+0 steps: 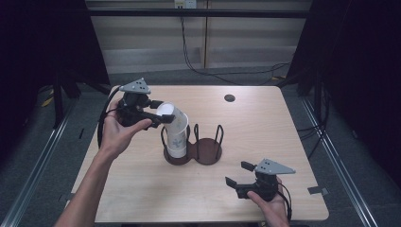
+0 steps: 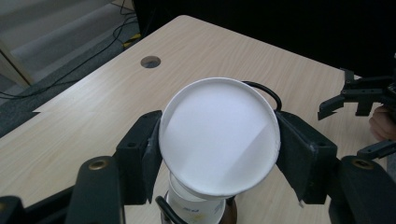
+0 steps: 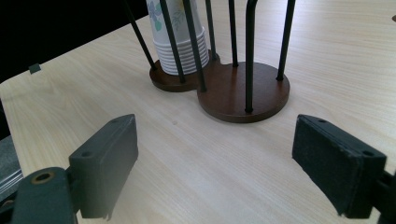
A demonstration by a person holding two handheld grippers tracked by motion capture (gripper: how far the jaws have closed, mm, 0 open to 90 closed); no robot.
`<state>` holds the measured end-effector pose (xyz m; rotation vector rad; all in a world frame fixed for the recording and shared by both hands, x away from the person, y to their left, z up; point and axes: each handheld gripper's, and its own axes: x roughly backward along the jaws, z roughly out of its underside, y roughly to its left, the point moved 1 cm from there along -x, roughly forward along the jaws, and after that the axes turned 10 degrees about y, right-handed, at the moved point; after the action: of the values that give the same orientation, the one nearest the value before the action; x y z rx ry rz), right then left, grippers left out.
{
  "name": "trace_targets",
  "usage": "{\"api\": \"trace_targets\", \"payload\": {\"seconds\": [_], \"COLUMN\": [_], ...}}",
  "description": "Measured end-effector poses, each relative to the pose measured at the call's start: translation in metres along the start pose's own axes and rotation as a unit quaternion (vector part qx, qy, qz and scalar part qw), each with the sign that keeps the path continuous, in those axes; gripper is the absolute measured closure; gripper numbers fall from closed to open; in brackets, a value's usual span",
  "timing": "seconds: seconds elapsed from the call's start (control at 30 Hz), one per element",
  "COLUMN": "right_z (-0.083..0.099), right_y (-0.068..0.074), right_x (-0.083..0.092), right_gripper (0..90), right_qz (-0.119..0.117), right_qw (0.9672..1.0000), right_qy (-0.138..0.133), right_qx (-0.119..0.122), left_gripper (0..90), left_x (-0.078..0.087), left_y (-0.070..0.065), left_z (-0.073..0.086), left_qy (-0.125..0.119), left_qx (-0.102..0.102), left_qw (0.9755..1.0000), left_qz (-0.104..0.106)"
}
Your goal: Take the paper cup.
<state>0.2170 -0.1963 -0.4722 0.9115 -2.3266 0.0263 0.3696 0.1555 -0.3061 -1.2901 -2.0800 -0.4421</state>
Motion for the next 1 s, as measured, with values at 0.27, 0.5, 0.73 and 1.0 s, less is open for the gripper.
{"api": "trace_targets", "payload": {"seconds": [0.27,0.5,0.73,1.0], "right_z": [0.0,-0.003,-0.009,-0.033], "right_y": [0.007,0.013,0.015,0.023], "right_x": [-0.005,-0.01,-0.007,-0.009], "right_gripper": [13.7,14.3,17.6,20.2], "right_qz": [0.001,-0.024,-0.033,-0.052], "right_qw": [0.9996,0.9991,0.9985,0.997], "right_qy": [0.014,0.012,0.017,-0.003], "right_qx": [0.026,0.034,0.04,0.058], "left_gripper": [36.6,36.8,36.9,36.9], "left_x": [0.003,0.003,0.006,0.004], "left_y": [-0.009,-0.015,-0.024,-0.038], "left_z": [0.006,0.011,0.014,0.022], "left_qy": [-0.014,-0.017,-0.018,-0.019], "left_qx": [-0.003,-0.011,-0.024,-0.035], "left_qw": [0.9997,0.9993,0.9985,0.9972], "left_qz": [0.02,0.032,0.046,0.063]}}
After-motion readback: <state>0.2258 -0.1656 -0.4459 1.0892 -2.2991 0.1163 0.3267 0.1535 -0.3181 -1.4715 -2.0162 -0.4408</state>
